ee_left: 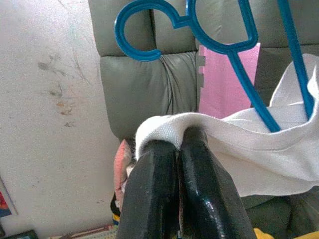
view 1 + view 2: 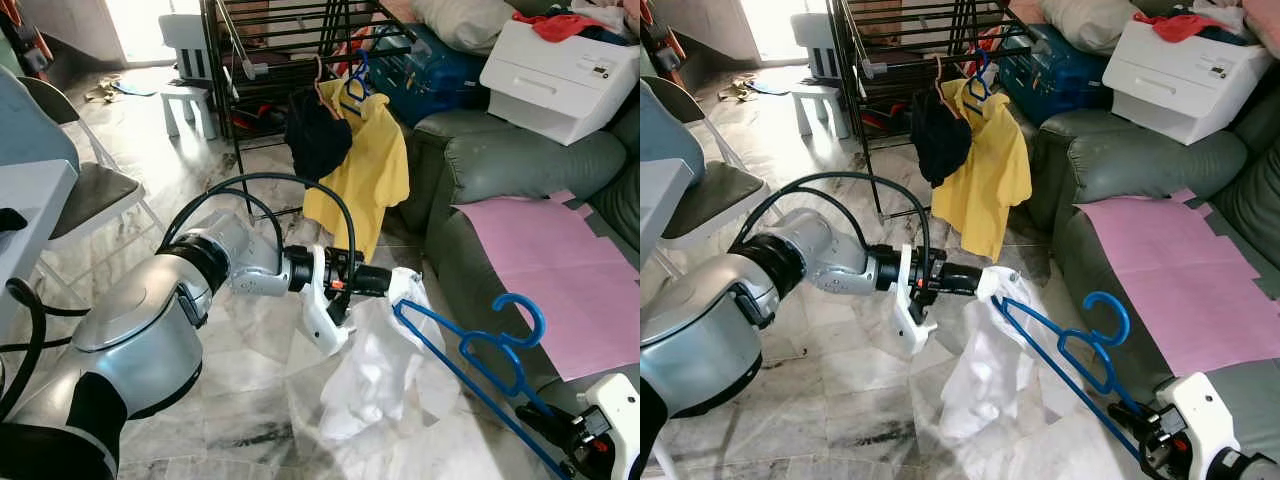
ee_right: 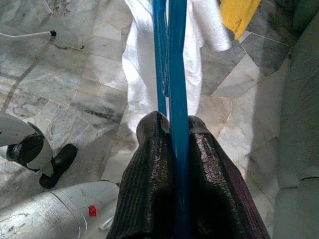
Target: Hang hanger
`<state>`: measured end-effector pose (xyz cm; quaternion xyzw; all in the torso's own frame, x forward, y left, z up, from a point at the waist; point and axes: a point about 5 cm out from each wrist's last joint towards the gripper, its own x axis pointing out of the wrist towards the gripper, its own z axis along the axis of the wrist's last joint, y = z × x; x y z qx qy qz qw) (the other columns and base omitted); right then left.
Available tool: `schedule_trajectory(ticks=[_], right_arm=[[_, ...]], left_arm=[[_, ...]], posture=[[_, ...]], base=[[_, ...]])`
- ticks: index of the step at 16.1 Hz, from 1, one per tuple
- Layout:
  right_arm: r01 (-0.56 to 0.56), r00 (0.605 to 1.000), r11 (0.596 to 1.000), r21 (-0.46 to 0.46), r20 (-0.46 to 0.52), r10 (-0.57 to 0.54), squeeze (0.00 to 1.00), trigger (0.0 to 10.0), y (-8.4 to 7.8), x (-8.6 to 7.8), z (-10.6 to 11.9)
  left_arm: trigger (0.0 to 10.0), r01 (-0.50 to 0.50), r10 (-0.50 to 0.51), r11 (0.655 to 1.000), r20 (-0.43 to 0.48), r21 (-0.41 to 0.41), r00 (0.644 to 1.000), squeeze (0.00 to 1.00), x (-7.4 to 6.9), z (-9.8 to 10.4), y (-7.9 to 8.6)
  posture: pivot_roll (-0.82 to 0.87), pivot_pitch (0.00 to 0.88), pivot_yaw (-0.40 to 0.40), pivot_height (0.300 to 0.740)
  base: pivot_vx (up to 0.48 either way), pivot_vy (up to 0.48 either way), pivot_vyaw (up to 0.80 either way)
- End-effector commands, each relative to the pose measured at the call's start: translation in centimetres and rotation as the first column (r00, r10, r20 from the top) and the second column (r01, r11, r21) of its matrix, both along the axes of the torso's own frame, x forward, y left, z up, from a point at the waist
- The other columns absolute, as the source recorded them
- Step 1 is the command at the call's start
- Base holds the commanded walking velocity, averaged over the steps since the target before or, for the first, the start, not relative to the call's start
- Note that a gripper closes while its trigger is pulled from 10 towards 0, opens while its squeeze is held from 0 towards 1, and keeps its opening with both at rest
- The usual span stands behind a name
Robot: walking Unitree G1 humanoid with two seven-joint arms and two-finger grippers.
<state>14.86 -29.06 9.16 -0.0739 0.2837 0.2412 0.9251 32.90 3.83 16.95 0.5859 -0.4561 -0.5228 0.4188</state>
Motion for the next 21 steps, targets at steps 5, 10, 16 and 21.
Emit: schedule_trajectory(ticks=[5, 10, 16, 21], right_arm=[[0.023, 1.000, 1.000, -0.012, 0.004, -0.023, 0.00, 10.0, -0.4, 0.1, 0.2], [0.023, 1.000, 1.000, -0.012, 0.004, -0.023, 0.00, 10.0, -0.4, 0.1, 0.2], [0.350, 0.935, 0.918, 0.186, -0.001, -0.356, 0.00, 10.0, 2.4, 3.0, -1.9], [0.417, 0.905, 0.901, 0.114, -0.141, -0.401, 0.00, 10.0, 0.4, 0.7, -4.3]], left_arm=[[10.0, 0.013, -0.012, 0.999, 0.019, -0.047, 1.000, 0.00, 0.2, 1.3, -0.2], [10.0, 0.013, -0.012, 0.999, 0.019, -0.047, 1.000, 0.00, 0.2, 1.3, -0.2], [10.0, -0.293, 0.202, 0.929, -0.354, -0.227, 0.913, 0.00, -0.3, -1.8, -1.0], [10.0, -0.372, 0.258, 0.885, -0.369, -0.280, 0.893, 0.00, 1.0, -0.2, -0.6]], posture=[[-0.04, 0.000, 0.025, 0.740], [-0.04, 0.000, 0.025, 0.740], [-0.06, 0.000, -0.002, 0.740], [-0.07, 0.000, -0.015, 0.740]], base=[[0.000, 0.000, 0.00], [0.000, 0.000, 0.00], [0.000, 0.000, 0.00], [0.000, 0.000, 0.00]])
